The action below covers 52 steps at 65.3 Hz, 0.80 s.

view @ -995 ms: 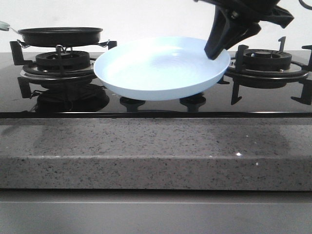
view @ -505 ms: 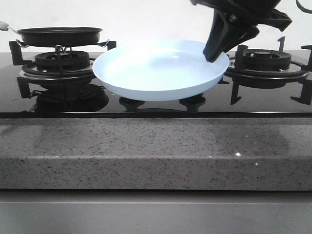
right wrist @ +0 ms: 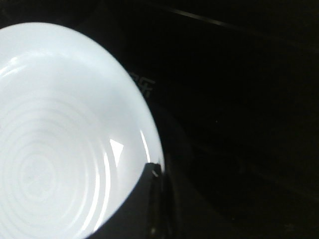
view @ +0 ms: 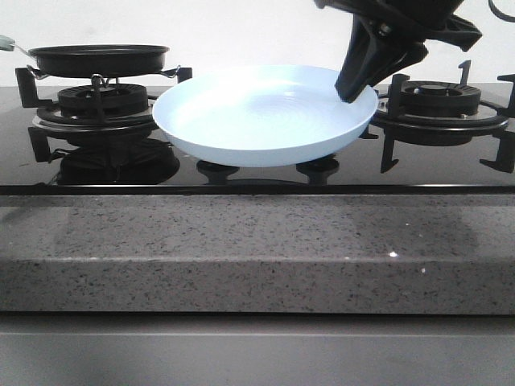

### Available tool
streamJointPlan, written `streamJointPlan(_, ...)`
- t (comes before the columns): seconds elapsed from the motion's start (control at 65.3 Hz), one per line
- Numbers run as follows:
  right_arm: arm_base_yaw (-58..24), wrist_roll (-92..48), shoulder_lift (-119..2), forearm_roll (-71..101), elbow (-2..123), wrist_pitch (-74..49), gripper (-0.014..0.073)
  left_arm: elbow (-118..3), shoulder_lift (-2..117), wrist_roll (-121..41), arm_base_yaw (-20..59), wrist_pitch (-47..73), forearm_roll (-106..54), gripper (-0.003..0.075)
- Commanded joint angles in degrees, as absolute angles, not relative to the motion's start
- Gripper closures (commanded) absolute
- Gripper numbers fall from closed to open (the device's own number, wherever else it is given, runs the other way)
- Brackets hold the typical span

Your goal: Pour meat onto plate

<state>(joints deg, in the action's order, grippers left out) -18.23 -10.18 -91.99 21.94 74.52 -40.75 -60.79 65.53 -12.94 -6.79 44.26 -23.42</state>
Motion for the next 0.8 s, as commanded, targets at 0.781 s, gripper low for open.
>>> streamJointPlan(0.781,-18.2,-10.8,-89.7,23.4,75.9,-37.9,0.0707,-67.5,93.0,-39.2,-21.1,47.3,-90.0,0.0114)
